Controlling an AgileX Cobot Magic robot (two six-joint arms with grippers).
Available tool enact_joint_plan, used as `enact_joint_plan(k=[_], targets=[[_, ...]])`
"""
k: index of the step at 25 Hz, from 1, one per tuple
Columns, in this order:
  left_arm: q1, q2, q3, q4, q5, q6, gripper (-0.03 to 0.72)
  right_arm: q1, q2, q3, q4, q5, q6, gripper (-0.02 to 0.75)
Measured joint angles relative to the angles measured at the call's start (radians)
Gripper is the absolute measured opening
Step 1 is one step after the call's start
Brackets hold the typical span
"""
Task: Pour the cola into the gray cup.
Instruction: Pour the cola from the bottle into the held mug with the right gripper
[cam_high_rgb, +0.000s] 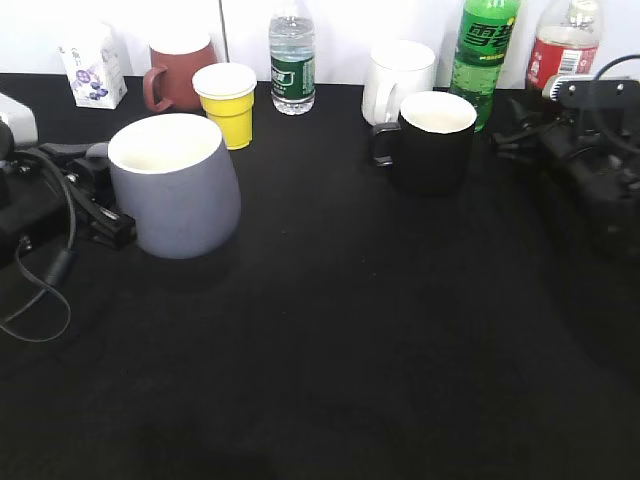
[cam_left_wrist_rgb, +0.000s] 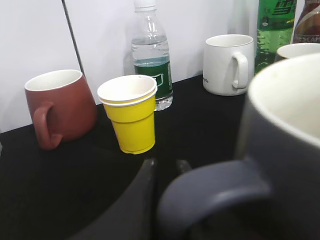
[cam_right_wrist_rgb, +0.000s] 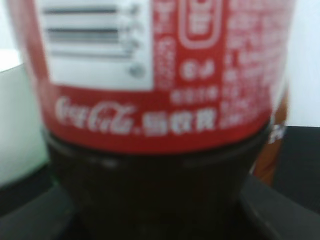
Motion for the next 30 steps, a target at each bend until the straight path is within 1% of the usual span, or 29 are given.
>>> enact_joint_plan(k=[2, 4, 5, 7, 9, 10, 11, 13, 14, 17, 18, 19, 20, 21, 22, 24, 26, 28, 30], targets=[[0.0, 0.0, 0.0, 0.001, 0.0, 0.0, 0.069, 0.0, -0.118, 0.083, -0.037, 0.013, -0.009, 0.405], [0.0, 0.0, 0.0, 0.004, -0.004, 0.0, 0.069, 0.004, -0.266, 0.15, -0.134, 0.011, -0.011, 0.4], [0.0, 0.0, 0.0, 0.019, -0.01, 0.0, 0.069, 0.022, -0.33, 0.168, -0.167, 0.01, -0.012, 0.398], [0.0, 0.0, 0.0, 0.074, -0.019, 0.0, 0.069, 0.086, -0.421, 0.173, -0.249, 0.007, -0.012, 0.396], [0.0, 0.0, 0.0, 0.089, -0.021, 0.0, 0.069, 0.159, -0.445, 0.173, -0.309, 0.011, -0.012, 0.396], [0.0, 0.0, 0.0, 0.098, -0.021, 0.0, 0.069, 0.212, -0.445, 0.173, -0.357, 0.063, -0.032, 0.396], [0.0, 0.0, 0.0, 0.114, -0.023, 0.0, 0.069, 0.253, -0.445, 0.173, -0.374, 0.1, -0.078, 0.396], [0.0, 0.0, 0.0, 0.132, -0.023, 0.0, 0.069, 0.297, -0.413, 0.15, -0.443, 0.13, -0.123, 0.396], [0.0, 0.0, 0.0, 0.135, -0.023, 0.0, 0.069, 0.299, -0.383, 0.126, -0.481, 0.14, -0.151, 0.396], [0.0, 0.0, 0.0, 0.136, -0.023, 0.0, 0.069, 0.299, -0.319, 0.067, -0.494, 0.213, -0.296, 0.393], [0.0, 0.0, 0.0, 0.136, -0.019, 0.0, 0.069, 0.299, -0.296, 0.028, -0.496, 0.226, -0.403, 0.393], [0.0, 0.0, 0.0, 0.136, -0.012, 0.0, 0.069, 0.299, -0.287, 0.007, -0.504, 0.226, -0.46, 0.393], [0.0, 0.0, 0.0, 0.136, -0.008, 0.0, 0.069, 0.299, -0.286, 0.004, -0.509, 0.226, -0.491, 0.393], [0.0, 0.0, 0.0, 0.136, -0.008, 0.0, 0.069, 0.299, -0.286, -0.002, -0.54, 0.226, -0.564, 0.392], [0.0, 0.0, 0.0, 0.137, -0.008, 0.0, 0.069, 0.299, -0.286, -0.002, -0.55, 0.226, -0.579, 0.391], [0.0, 0.0, 0.0, 0.146, -0.008, 0.0, 0.069, 0.299, -0.286, -0.004, -0.602, 0.23, -0.668, 0.389], [0.0, 0.0, 0.0, 0.187, -0.003, 0.0, 0.069, 0.299, -0.286, -0.004, -0.61, 0.23, -0.769, 0.387], [0.0, 0.0, 0.0, 0.201, 0.014, 0.0, 0.069, 0.299, -0.286, -0.004, -0.61, 0.23, -0.839, 0.387], [0.0, 0.0, 0.0, 0.226, 0.034, 0.0, 0.069, 0.299, -0.286, -0.004, -0.599, 0.23, -0.955, 0.387]])
